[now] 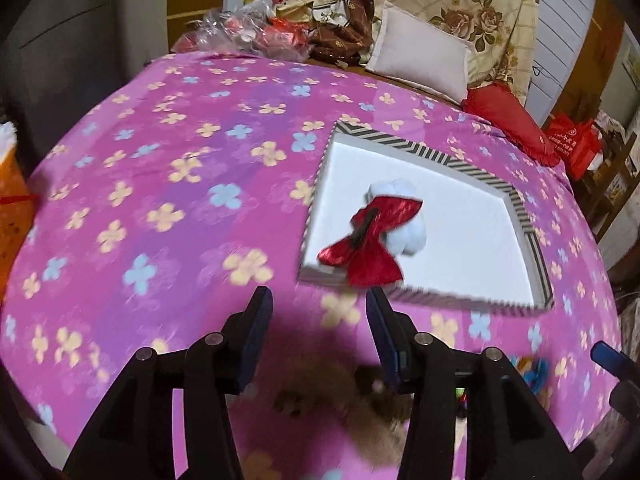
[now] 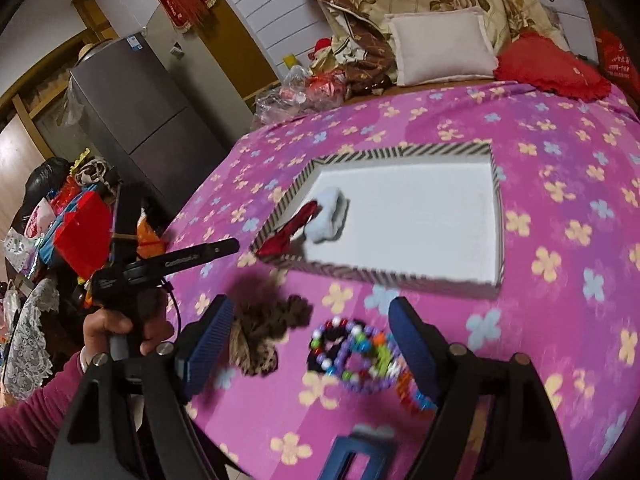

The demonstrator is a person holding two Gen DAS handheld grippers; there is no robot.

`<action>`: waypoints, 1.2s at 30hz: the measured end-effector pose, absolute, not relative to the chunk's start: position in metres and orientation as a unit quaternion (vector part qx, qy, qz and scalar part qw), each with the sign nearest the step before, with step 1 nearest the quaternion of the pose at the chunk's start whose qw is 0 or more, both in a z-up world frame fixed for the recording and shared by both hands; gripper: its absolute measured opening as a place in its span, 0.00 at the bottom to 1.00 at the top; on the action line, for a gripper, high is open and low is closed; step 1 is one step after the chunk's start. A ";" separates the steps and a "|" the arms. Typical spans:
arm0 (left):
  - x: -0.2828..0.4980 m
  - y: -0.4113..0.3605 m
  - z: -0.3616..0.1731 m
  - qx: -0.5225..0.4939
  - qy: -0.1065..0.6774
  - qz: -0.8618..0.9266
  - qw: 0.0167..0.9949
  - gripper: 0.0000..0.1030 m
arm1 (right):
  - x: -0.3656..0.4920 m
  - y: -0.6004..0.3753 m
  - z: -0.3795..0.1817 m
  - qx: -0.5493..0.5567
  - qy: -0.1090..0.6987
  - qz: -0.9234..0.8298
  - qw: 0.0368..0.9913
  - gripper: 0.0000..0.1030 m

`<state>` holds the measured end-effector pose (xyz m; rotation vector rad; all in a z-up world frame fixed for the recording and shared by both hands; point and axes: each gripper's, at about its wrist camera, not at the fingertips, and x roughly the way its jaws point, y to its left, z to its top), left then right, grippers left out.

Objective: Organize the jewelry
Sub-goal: 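Lower the red satin bow into the tray and open the left tool, then grasp leopard ribbon bow and brown scrunchie with left tool while right grasps blue claw clip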

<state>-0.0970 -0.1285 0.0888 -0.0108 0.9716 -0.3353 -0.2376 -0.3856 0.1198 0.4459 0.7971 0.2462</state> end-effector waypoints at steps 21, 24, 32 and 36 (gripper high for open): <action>-0.177 -0.079 0.065 -0.081 0.504 -0.195 0.838 0.49 | -0.332 -0.363 0.075 0.153 0.454 0.068 0.875 0.81; -0.179 -0.083 0.059 -0.094 0.510 -0.195 0.832 0.49 | -0.337 -0.357 0.062 0.127 0.466 0.039 0.875 0.81; -0.178 -0.104 0.049 -0.095 0.516 -0.194 0.829 0.50 | -0.325 -0.348 0.041 0.135 0.478 0.027 0.867 0.81; -0.172 -0.112 0.044 -0.101 0.519 -0.179 0.830 0.51 | -0.320 -0.338 0.037 0.101 0.482 0.008 0.870 0.80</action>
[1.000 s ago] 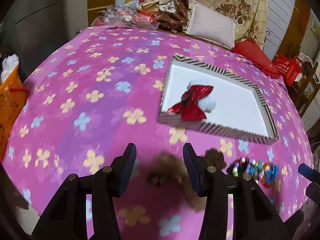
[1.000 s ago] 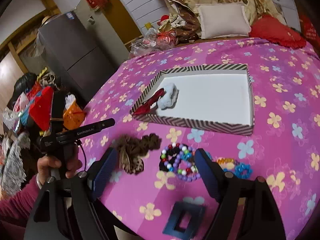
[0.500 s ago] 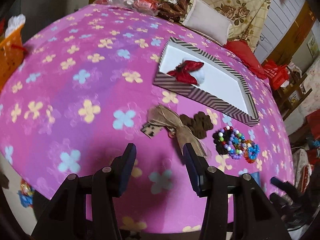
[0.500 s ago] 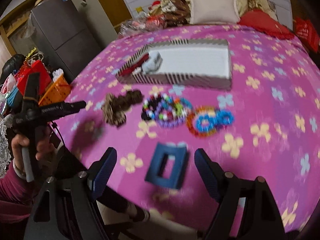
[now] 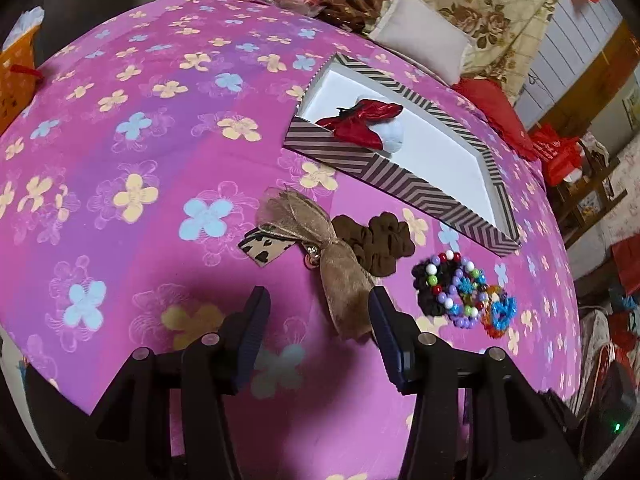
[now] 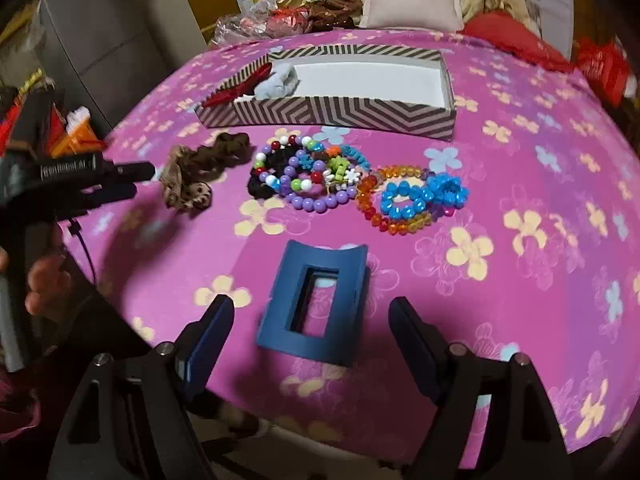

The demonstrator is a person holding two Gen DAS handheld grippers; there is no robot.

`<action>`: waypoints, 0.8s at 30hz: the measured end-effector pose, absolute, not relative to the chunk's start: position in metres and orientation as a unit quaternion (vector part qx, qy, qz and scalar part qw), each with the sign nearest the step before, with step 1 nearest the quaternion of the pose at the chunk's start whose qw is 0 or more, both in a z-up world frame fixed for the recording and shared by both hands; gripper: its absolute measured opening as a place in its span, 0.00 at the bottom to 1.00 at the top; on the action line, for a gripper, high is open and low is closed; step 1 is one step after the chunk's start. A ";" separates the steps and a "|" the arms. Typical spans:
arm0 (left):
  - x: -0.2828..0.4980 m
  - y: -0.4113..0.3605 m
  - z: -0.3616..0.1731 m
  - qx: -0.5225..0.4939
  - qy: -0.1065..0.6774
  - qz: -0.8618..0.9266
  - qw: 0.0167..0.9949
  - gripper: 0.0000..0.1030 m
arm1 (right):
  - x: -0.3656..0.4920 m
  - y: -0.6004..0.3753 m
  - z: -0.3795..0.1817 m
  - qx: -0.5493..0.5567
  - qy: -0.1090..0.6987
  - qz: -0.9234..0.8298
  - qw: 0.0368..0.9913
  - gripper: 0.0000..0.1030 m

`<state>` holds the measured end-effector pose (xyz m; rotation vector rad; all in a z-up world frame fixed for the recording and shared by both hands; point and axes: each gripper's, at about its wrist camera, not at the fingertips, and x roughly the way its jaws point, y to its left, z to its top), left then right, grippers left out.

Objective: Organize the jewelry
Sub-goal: 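Grasp leopard ribbon bow and brown scrunchie with left tool while right grasps blue claw clip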

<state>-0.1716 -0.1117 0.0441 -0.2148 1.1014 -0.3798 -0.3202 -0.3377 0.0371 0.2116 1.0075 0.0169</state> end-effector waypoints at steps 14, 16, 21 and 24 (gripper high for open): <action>-0.165 -0.131 0.022 -0.070 0.523 -0.166 0.833 0.24 | -0.319 -0.338 0.030 0.097 0.481 0.034 0.871 0.55; -0.168 -0.130 0.023 -0.061 0.518 -0.173 0.835 0.14 | -0.320 -0.339 0.030 0.097 0.479 0.039 0.871 0.54; -0.177 -0.118 0.038 -0.062 0.509 -0.212 0.832 0.11 | -0.323 -0.345 0.036 0.125 0.468 0.066 0.872 0.47; -0.182 -0.111 0.049 -0.054 0.498 -0.223 0.836 0.10 | -0.323 -0.345 0.041 0.117 0.463 0.071 0.876 0.47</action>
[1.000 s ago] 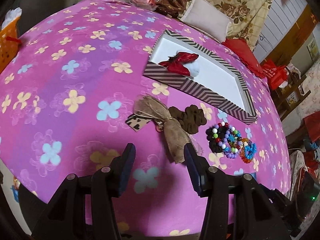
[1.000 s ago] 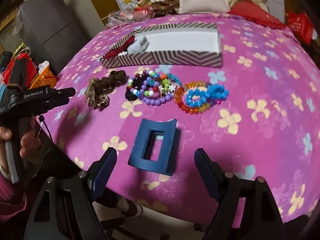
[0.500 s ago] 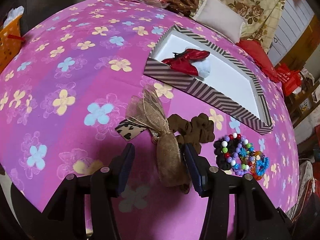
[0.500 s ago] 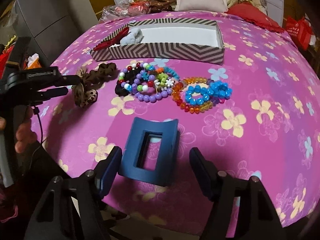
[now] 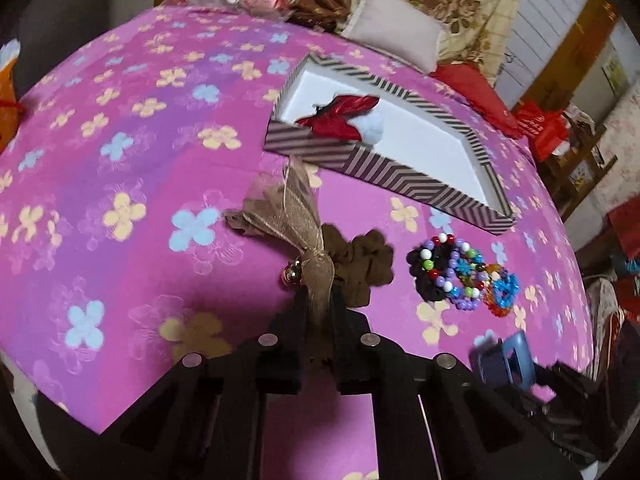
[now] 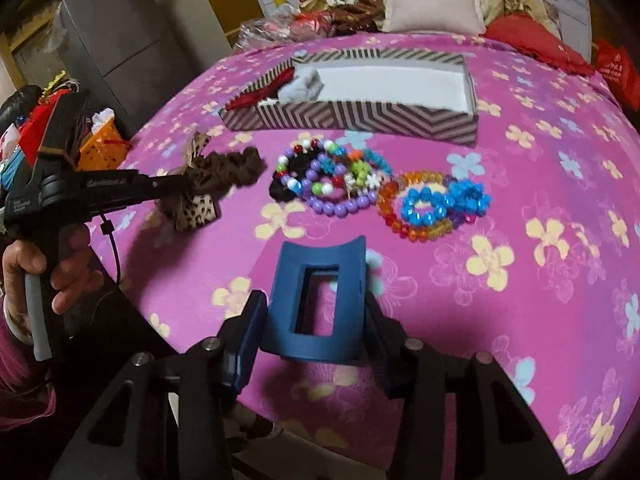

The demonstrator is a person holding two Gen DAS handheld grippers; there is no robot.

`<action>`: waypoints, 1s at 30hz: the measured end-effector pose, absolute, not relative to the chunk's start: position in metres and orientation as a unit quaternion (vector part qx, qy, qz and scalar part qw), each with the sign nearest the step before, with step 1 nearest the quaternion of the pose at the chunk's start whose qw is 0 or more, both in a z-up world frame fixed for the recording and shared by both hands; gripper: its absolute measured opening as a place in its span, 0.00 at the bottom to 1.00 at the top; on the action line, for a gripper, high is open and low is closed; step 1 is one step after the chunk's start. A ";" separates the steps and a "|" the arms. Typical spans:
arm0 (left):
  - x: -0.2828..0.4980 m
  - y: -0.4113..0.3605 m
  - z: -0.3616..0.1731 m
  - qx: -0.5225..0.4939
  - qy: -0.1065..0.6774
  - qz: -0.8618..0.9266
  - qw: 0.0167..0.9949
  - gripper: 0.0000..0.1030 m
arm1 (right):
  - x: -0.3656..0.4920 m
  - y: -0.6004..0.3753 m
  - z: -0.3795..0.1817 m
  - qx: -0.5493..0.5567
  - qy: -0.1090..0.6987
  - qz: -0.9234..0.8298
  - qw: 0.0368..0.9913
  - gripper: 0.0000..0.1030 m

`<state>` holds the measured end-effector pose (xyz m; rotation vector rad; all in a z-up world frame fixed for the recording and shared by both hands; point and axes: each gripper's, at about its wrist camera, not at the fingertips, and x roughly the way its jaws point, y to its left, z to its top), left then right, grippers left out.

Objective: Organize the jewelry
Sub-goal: 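Grasp leopard ribbon bow and brown scrunchie with left tool while right grasps blue claw clip, then carry both held items into the tray and open both tools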

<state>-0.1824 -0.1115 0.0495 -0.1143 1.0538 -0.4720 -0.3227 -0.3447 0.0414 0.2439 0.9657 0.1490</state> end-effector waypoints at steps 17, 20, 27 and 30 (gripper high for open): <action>-0.168 -0.107 0.114 -0.041 0.433 -0.240 0.868 0.07 | -0.284 -0.346 0.090 0.117 0.412 0.100 0.898 0.47; -0.150 -0.116 0.127 -0.031 0.417 -0.235 0.877 0.07 | -0.264 -0.349 0.100 0.118 0.402 0.101 0.902 0.47; -0.102 -0.145 0.139 -0.016 0.399 -0.236 0.886 0.07 | -0.209 -0.352 0.116 0.110 0.387 0.093 0.911 0.47; -0.076 -0.160 0.135 -0.020 0.404 -0.243 0.881 0.07 | -0.178 -0.354 0.115 0.110 0.392 0.092 0.909 0.47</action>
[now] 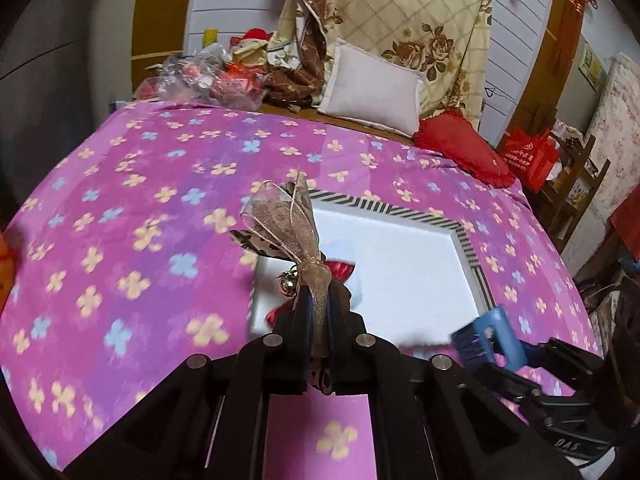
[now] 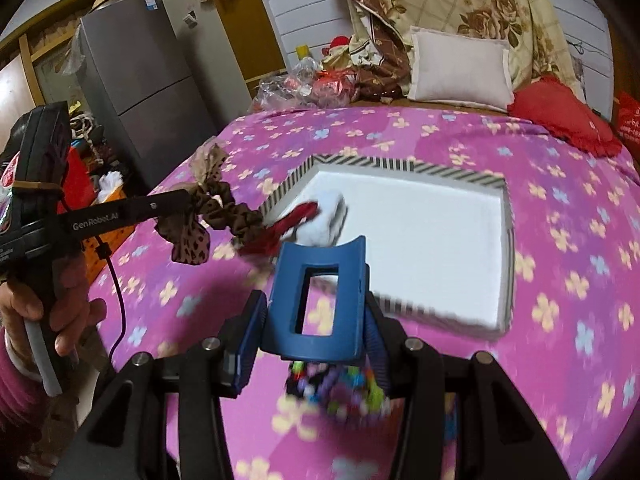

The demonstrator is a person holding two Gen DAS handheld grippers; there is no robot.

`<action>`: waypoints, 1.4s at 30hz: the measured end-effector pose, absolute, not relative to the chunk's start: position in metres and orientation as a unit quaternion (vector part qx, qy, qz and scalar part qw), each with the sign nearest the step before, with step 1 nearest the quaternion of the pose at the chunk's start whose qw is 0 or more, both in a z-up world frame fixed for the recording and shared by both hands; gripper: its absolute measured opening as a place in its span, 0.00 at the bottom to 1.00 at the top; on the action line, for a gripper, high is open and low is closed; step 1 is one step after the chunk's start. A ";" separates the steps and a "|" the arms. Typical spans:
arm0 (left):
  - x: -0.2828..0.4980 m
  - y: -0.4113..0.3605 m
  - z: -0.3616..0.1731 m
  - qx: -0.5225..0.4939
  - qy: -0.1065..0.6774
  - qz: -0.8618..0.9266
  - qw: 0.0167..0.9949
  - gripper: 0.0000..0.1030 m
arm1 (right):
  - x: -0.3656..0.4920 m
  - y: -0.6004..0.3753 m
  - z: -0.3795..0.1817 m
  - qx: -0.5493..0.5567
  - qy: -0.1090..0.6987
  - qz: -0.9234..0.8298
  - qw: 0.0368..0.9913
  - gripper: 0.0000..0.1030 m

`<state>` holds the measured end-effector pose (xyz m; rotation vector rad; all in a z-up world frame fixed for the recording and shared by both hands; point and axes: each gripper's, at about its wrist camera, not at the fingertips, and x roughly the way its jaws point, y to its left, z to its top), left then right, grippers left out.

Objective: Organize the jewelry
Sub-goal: 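Carry both held items into the tray and open both tools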

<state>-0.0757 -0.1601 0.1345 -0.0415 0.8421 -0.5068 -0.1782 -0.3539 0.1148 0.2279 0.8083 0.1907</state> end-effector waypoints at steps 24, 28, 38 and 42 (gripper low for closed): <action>0.024 -0.193 0.042 0.037 0.482 -0.182 0.856 0.07 | 0.050 -0.366 0.031 0.141 0.474 0.048 0.868 0.47; 0.023 -0.186 0.039 0.020 0.486 -0.175 0.856 0.11 | 0.065 -0.359 0.031 0.140 0.479 0.054 0.865 0.48; 0.008 -0.177 0.059 -0.003 0.472 -0.193 0.860 0.40 | 0.028 -0.392 0.048 0.224 0.449 0.066 0.862 0.63; 0.000 -0.169 0.071 -0.012 0.462 -0.186 0.867 0.44 | -0.005 -0.398 0.066 0.219 0.442 0.070 0.867 0.65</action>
